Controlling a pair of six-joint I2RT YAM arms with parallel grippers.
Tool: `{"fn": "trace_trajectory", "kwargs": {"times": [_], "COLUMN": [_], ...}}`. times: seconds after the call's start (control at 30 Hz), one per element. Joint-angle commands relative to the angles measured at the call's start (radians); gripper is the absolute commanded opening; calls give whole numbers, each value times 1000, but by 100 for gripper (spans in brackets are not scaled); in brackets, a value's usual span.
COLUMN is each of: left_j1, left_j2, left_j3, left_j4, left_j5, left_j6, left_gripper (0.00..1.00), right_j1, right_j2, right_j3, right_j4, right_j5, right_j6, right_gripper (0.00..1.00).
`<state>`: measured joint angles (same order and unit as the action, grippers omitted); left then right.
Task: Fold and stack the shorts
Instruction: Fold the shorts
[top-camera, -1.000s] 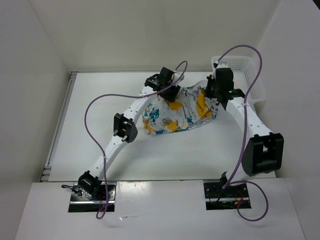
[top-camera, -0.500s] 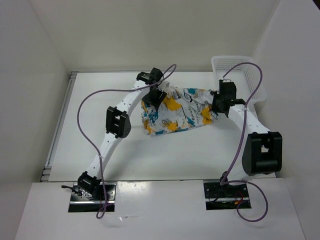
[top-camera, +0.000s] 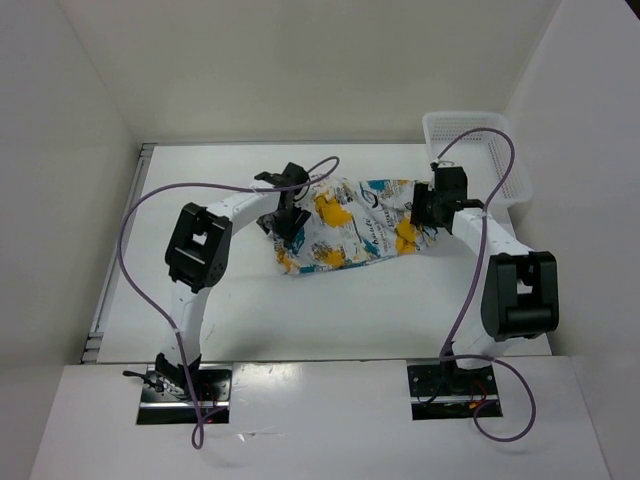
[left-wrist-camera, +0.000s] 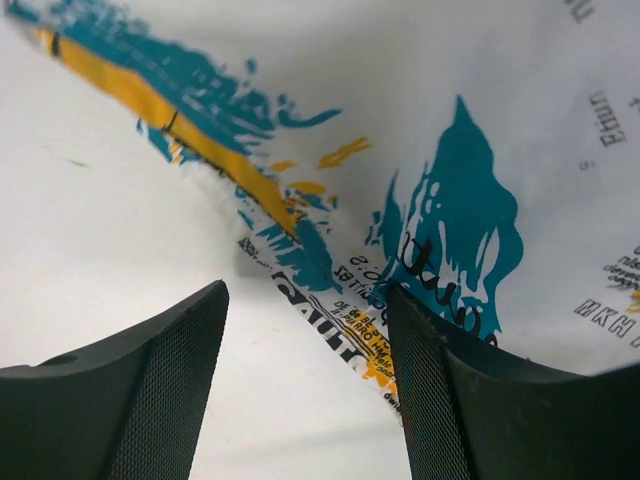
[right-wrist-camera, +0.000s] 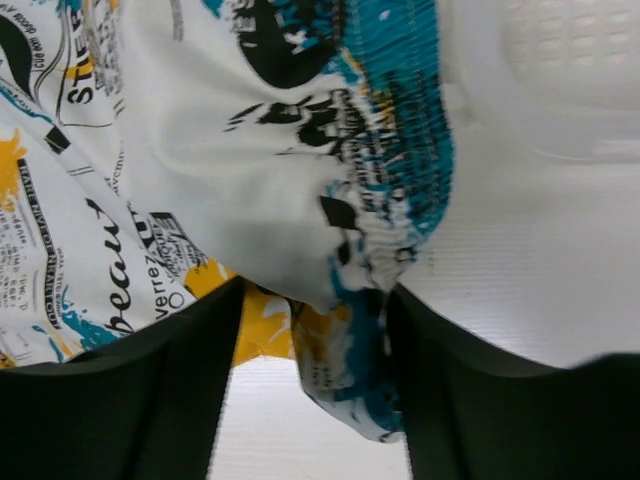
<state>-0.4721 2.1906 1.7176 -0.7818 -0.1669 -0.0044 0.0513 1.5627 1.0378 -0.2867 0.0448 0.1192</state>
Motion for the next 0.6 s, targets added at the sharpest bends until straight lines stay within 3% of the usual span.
{"fn": "trace_trajectory", "kwargs": {"times": [0.0,0.07,0.27,0.57], "left_j1": [64,87,153,162], "left_j2": [61,61,98,98], "left_j3": [-59,-50,37,27], "left_j4": [105,122,121,88], "left_j5": [-94,-108,-73,56], "left_j6": [4,4,4,4], "left_gripper": [72,72,72,72], "right_j1": [-7,-7,5,61], "right_j2": [42,63,164,293], "right_j3": [24,33,103,198], "right_j4": [63,63,52,0], "right_j5": [-80,-91,-39,203], "right_j6": [20,34,45,175], "right_gripper": [68,74,74,74]}}
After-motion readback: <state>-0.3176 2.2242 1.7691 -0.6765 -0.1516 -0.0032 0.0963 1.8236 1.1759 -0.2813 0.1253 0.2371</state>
